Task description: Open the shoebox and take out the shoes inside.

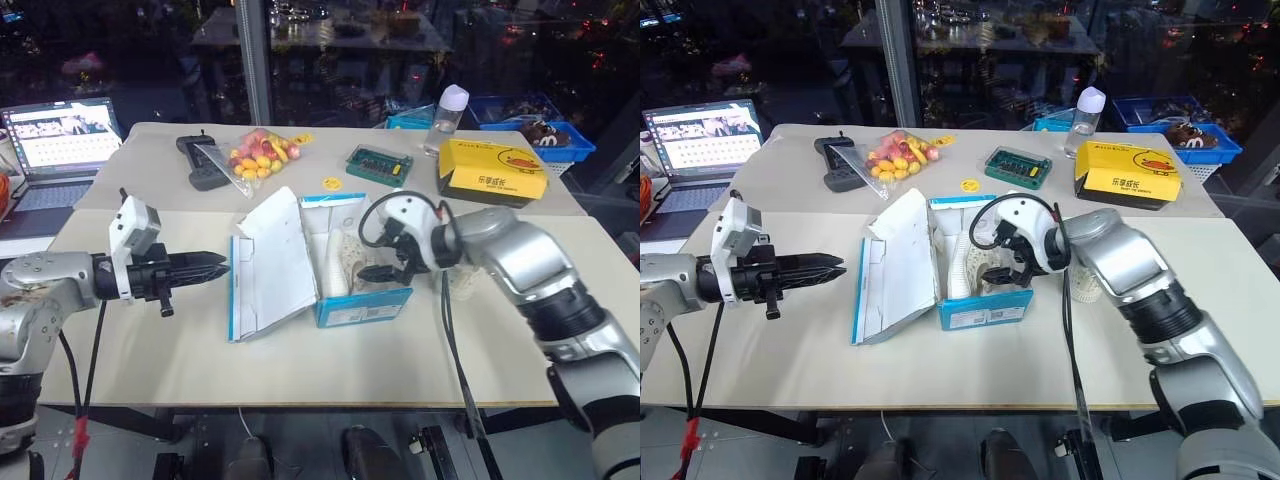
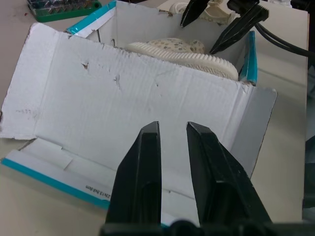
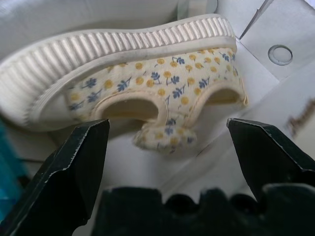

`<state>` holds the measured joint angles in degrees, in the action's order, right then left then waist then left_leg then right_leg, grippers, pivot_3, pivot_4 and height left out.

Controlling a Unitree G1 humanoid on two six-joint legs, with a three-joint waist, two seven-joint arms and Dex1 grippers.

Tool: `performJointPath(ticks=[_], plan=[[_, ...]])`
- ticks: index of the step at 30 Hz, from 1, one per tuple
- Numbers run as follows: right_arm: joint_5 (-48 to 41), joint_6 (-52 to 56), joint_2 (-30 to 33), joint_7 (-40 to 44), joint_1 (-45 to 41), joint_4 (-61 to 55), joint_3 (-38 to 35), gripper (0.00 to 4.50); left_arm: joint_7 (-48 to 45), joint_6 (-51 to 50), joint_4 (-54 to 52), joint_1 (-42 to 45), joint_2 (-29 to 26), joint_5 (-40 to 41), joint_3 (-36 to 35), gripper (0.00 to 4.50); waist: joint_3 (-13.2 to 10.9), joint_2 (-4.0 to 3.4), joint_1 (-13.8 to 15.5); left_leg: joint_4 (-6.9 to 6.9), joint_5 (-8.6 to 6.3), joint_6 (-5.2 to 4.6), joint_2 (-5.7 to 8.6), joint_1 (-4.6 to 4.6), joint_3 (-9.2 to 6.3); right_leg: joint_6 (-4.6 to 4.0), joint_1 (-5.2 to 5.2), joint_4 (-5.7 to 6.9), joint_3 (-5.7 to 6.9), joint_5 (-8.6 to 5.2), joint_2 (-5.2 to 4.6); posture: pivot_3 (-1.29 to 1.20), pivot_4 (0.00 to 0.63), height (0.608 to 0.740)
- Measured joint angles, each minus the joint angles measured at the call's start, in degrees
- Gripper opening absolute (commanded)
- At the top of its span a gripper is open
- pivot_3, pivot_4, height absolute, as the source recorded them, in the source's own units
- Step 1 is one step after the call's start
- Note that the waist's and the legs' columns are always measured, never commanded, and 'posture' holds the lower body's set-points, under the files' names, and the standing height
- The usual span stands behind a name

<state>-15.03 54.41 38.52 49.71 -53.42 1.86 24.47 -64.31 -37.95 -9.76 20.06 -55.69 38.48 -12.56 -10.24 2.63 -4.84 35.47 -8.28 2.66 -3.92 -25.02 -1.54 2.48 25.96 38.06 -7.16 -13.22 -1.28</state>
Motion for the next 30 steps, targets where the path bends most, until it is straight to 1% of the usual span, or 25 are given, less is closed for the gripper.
performJointPath(ticks=[5,6,7,13,14,15,16,17,18,22,23,27,30], plan=[[1.2,0.0,-1.1,0.3,-0.2,1.1,-0.3,4.46,0.1,0.0,-0.1,-0.2,0.0,0.0,0.0,0.91,0.1,0.11,0.1,0.26,0.0,0.0,-0.03,0.04,-0.01,-0.01,-0.24,-0.02,0.04,-0.02,0.0,0.0,0.15,0.74],[1.4,0.0,-1.3,0.3,-0.2,1.2,-0.4,3.95,0.1,0.0,-0.1,-0.2,0.0,0.0,0.0,0.91,0.1,0.12,0.1,0.28,0.0,0.0,-0.03,0.05,-0.01,-0.1,-0.26,-0.02,0.04,-0.07,0.0,0.0,0.15,0.74],[1.5,0.0,-1.7,0.3,-0.2,1.3,-0.7,3.72,0.1,0.0,-0.1,-0.2,0.0,0.0,0.0,0.91,0.1,0.12,0.1,0.29,0.0,0.0,-0.03,0.05,-0.01,-0.17,-0.27,-0.02,0.04,-0.11,0.0,0.0,0.15,0.74],[1.8,0.7,-3.0,0.1,-0.1,1.8,-1.7,1.62,0.1,0.0,-0.1,-0.2,0.0,0.0,0.0,0.91,0.1,0.12,-0.1,0.28,-0.01,0.0,-0.04,0.3,-0.01,-0.27,-0.53,-0.03,0.04,-0.19,0.0,0.0,0.15,0.74],[1.9,0.8,-3.2,0.1,-0.1,1.8,-1.8,1.38,0.1,0.0,-0.1,-0.2,0.0,0.0,0.0,0.91,0.1,0.12,-0.2,0.27,-0.01,0.0,-0.04,0.32,-0.01,-0.28,-0.55,-0.03,0.04,-0.2,0.0,0.0,0.15,0.74],[1.9,1.0,-3.3,0.1,-0.1,1.8,-2.1,0.93,0.1,0.0,-0.1,-0.2,0.0,0.0,0.0,0.91,0.1,0.12,-0.2,0.27,-0.01,0.0,-0.03,0.33,-0.01,-0.28,-0.56,-0.04,0.04,-0.21,0.0,0.0,0.15,0.74],[2.0,1.0,-3.4,0.1,0.0,1.8,-2.2,0.58,0.1,0.0,-0.1,-0.2,0.0,0.0,0.0,0.91,0.1,0.12,-0.2,0.27,-0.01,0.0,-0.03,0.33,-0.02,-0.28,-0.57,-0.04,0.04,-0.21,0.0,0.0,0.15,0.74],[2.0,1.1,-3.4,0.1,0.0,1.8,-2.4,0.39,0.1,0.0,-0.1,-0.2,0.0,0.0,0.0,0.91,0.1,0.12,-0.2,0.27,-0.01,0.0,-0.03,0.33,-0.02,-0.28,-0.57,-0.05,0.04,-0.21,0.0,0.0,0.15,0.74],[2.0,1.1,-3.6,0.1,0.0,1.8,-2.5,0.02,0.1,0.0,-0.1,-0.2,0.0,0.0,0.0,0.91,0.1,0.12,-0.3,0.27,-0.01,0.0,-0.03,0.33,-0.02,-0.27,-0.57,-0.05,0.04,-0.21,0.0,0.0,0.15,0.74],[1.9,1.6,-4.3,-0.1,0.1,1.8,-3.1,0.02,0.1,0.0,-0.1,-0.2,0.0,0.0,0.0,0.91,0.1,0.12,-0.5,0.26,-0.01,0.0,-0.03,0.32,-0.02,-0.26,-0.57,-0.05,0.04,-0.21,0.0,0.0,0.15,0.74],[1.4,2.3,-5.1,-0.3,0.2,1.8,-4.2,0.02,0.1,0.0,-0.1,-0.2,0.0,0.0,0.0,0.91,0.1,0.12,-0.6,0.26,-0.01,0.0,-0.03,0.32,-0.02,-0.26,-0.57,-0.05,0.04,-0.21,0.0,0.0,0.15,0.74],[-1.2,4.9,-8.4,-2.1,0.6,1.9,-9.5,0.02,0.1,0.0,-0.1,-0.2,0.0,0.0,0.0,0.91,0.1,0.1,-0.7,0.22,-0.01,0.0,-0.03,0.3,-0.02,-0.09,-0.52,-0.04,0.04,-0.11,0.0,0.0,0.15,0.74],[-4.7,6.3,-11.7,-4.0,0.1,2.4,-16.6,0.02,0.1,0.0,-0.1,-0.2,0.0,0.0,0.0,0.91,0.0,0.08,-0.7,0.2,-0.01,0.0,-0.03,0.27,-0.02,0.05,-0.5,-0.05,0.03,-0.05,0.0,0.0,0.15,0.74]])
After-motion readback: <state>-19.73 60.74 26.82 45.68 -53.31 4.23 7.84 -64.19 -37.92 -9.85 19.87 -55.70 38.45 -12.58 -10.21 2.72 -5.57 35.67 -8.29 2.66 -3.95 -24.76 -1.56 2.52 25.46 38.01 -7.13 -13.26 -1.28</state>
